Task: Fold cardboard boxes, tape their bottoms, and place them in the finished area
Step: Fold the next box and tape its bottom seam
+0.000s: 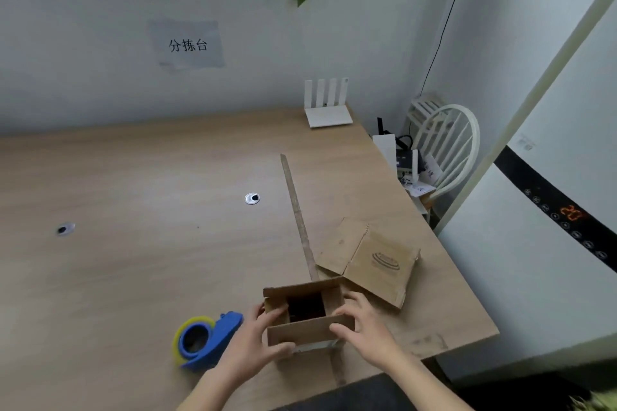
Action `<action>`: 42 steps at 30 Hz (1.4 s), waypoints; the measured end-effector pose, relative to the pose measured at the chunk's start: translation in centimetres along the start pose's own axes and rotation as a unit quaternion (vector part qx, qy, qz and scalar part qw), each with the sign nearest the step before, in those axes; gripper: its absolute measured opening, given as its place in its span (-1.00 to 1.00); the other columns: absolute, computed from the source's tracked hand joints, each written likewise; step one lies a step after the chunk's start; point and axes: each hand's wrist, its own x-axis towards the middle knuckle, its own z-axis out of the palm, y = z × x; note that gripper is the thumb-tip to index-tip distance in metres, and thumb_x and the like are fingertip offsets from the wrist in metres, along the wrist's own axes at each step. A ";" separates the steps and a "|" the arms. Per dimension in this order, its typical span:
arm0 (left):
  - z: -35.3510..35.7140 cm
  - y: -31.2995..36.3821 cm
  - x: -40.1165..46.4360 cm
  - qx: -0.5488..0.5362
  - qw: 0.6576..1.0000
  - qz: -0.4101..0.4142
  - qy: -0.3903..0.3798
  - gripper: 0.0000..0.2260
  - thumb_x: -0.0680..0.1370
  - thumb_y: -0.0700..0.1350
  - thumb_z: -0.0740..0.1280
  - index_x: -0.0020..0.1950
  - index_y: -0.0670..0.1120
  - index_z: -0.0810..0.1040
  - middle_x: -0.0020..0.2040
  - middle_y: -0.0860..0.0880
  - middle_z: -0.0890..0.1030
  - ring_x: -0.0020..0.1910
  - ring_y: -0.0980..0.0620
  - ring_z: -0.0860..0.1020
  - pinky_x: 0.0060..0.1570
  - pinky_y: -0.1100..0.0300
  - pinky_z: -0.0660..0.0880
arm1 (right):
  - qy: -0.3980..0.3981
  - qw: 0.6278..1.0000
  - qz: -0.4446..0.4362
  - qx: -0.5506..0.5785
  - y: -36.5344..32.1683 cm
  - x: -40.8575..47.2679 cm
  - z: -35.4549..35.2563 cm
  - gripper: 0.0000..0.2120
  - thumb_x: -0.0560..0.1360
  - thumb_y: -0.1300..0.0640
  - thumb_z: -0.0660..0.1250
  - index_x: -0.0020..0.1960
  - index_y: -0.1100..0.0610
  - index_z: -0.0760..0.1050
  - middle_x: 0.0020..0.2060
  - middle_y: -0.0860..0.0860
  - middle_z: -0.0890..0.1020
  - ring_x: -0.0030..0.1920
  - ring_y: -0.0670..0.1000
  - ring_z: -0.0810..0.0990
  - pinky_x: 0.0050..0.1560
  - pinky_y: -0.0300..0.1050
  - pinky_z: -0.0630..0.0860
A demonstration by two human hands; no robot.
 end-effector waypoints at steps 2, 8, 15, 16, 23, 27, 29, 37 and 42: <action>-0.2 -0.7 -1.0 -0.023 0.999 -0.024 0.036 -0.38 0.45 0.42 0.33 0.48 0.29 0.39 0.49 0.26 0.22 0.46 0.20 0.29 0.47 0.11 0.32 | 0.004 1.000 -0.004 -0.014 -1.1 -0.1 0.5 -0.74 0.54 -0.17 0.36 0.22 -0.21 0.52 0.37 -0.27 0.35 0.37 -0.14 0.40 0.30 -0.13 0.42; -0.5 -0.7 -1.6 -0.065 0.980 -0.083 0.168 -0.40 0.45 0.17 0.51 0.40 0.13 0.33 0.33 0.11 0.54 0.26 0.09 0.54 0.25 0.08 0.54 | 0.062 0.997 0.034 0.018 -3.4 0.3 2.1 -0.11 0.44 -0.12 0.51 0.54 -0.38 -0.01 0.45 -0.19 0.39 0.30 0.00 0.54 0.29 0.02 0.53; -0.6 -0.9 -1.2 -0.041 0.986 -0.047 0.156 -0.33 0.46 0.04 0.55 0.52 0.22 0.35 0.29 0.31 0.44 0.27 0.19 0.50 0.29 0.25 0.43 | 0.044 0.999 -0.006 -0.022 -2.0 1.8 2.0 -0.35 0.40 -0.19 0.51 0.36 -0.41 0.24 0.35 -0.24 0.46 -0.02 -0.14 0.60 0.04 -0.17 0.61; -0.6 -1.0 -1.2 -0.015 0.987 -0.038 0.153 -0.47 0.49 0.06 0.52 0.44 0.17 0.47 0.30 0.32 0.40 0.32 0.16 0.49 0.29 0.28 0.40 | 0.042 0.998 -0.017 -0.036 -1.8 1.8 2.0 -0.46 0.41 -0.23 0.48 0.29 -0.39 0.31 0.30 -0.26 0.49 -0.06 -0.20 0.58 0.00 -0.23 0.58; 0.6 -1.4 -1.7 0.016 0.988 -0.018 0.155 -0.60 0.59 0.07 0.39 0.41 0.04 0.55 0.58 0.24 0.16 0.46 0.21 0.32 0.42 0.20 0.35 | 0.054 0.989 -0.065 -0.125 -1.3 2.2 4.0 -0.55 0.49 -0.32 0.33 0.34 -0.27 0.39 0.52 -0.39 0.05 0.47 -0.23 0.21 0.35 -0.02 0.48; 0.0 -1.9 -2.0 0.070 0.984 -0.009 0.164 -0.59 0.60 0.15 0.33 0.45 0.13 0.50 0.54 0.29 0.22 0.44 0.21 0.35 0.35 0.20 0.43 | 0.046 0.986 -0.074 -0.142 -1.4 2.6 4.3 -0.58 0.52 -0.32 0.28 0.35 -0.30 0.39 0.54 -0.36 0.10 0.57 -0.19 0.07 0.44 0.04 0.41; -0.7 -2.9 -2.4 0.066 0.978 -0.014 0.199 -0.58 0.62 0.16 0.30 0.48 0.15 0.46 0.52 0.20 0.34 0.43 0.16 0.39 0.33 0.18 0.44 | 0.048 0.985 -0.074 -0.148 -1.5 2.7 4.1 -0.58 0.52 -0.33 0.28 0.34 -0.31 0.40 0.55 -0.34 0.14 0.58 -0.19 0.06 0.46 0.07 0.38; -0.9 -10.5 -3.5 0.251 0.945 -0.194 0.081 -0.20 0.56 0.31 0.29 0.65 0.17 -0.08 0.25 0.04 0.51 0.20 0.05 0.48 0.32 0.18 0.39 | 0.057 0.983 -0.080 -0.154 -1.4 2.7 4.1 -0.60 0.51 -0.34 0.28 0.32 -0.31 0.43 0.54 -0.36 0.16 0.56 -0.24 0.03 0.43 0.05 0.43; -0.2 -11.8 -1.9 0.228 0.948 -0.202 0.091 -0.22 0.60 0.23 0.30 0.64 0.20 -0.13 0.04 0.08 0.53 0.04 0.09 0.53 0.26 0.17 0.44 | 0.057 0.983 -0.089 -0.153 -1.5 2.7 4.0 -0.61 0.52 -0.32 0.29 0.32 -0.29 0.44 0.53 -0.36 0.16 0.56 -0.24 0.01 0.46 0.02 0.37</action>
